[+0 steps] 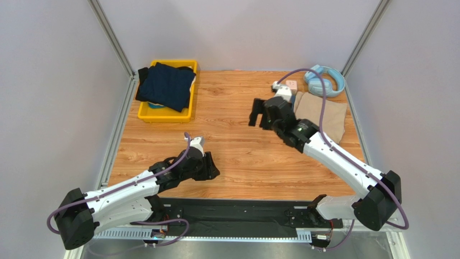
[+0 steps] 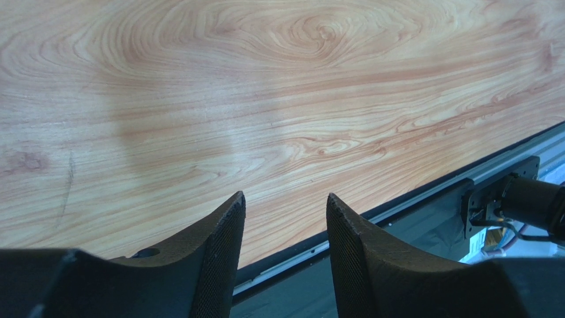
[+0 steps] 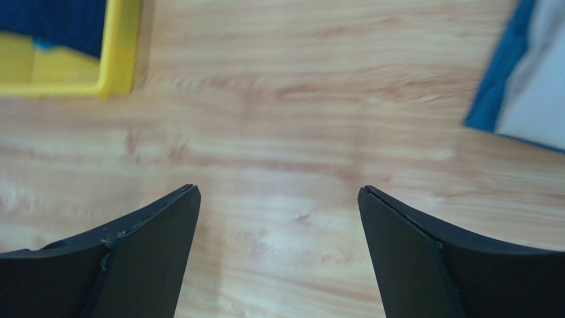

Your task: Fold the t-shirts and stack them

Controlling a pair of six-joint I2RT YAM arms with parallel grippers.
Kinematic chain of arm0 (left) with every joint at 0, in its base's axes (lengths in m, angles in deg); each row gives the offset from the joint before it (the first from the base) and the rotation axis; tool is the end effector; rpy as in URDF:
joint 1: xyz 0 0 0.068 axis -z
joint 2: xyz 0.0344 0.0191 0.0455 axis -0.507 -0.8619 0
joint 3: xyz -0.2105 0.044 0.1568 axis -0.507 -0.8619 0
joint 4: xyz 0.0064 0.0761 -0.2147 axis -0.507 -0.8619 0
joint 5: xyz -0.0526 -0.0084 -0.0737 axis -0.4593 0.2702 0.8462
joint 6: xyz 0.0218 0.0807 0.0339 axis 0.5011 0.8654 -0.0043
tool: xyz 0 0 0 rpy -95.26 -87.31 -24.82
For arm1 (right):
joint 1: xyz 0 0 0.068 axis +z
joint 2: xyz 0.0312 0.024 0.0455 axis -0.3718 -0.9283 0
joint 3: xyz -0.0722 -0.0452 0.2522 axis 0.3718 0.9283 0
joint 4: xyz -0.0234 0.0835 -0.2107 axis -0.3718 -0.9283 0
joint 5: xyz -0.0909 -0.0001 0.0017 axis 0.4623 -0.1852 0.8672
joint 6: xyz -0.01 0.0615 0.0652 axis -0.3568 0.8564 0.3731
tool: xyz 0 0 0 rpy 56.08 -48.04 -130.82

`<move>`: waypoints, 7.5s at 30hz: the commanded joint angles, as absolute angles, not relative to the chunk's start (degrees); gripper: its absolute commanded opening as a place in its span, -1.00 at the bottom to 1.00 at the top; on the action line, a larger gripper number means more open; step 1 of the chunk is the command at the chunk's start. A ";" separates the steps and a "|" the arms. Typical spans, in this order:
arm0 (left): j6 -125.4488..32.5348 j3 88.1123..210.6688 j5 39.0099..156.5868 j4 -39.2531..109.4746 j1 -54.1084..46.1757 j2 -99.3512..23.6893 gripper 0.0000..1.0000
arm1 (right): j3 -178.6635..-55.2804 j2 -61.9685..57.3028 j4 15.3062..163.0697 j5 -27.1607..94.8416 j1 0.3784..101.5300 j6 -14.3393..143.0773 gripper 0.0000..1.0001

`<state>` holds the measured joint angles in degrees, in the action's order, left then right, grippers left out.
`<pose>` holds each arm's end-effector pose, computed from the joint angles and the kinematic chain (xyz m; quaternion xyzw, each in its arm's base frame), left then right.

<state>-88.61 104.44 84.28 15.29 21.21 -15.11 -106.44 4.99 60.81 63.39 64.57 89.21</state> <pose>0.1242 -0.1452 0.1768 -0.0347 0.9163 -0.2902 0.2740 0.2270 0.1688 0.2974 -0.0017 0.8850 0.1261 0.4482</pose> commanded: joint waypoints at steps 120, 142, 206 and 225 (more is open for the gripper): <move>-87.87 104.73 77.80 10.45 21.39 -17.12 0.15 | -163.08 -63.03 57.79 39.63 37.11 75.75 -1.00; -86.03 120.72 52.36 -13.05 17.70 4.35 0.33 | -129.40 -39.99 61.65 33.67 72.35 80.22 -1.00; -94.56 117.83 55.87 -29.93 17.70 20.70 0.09 | -166.67 -52.39 61.32 53.69 57.90 72.68 0.65; -93.32 114.31 57.54 -25.53 17.70 18.85 0.11 | -174.05 -51.59 55.86 61.34 26.41 76.97 0.77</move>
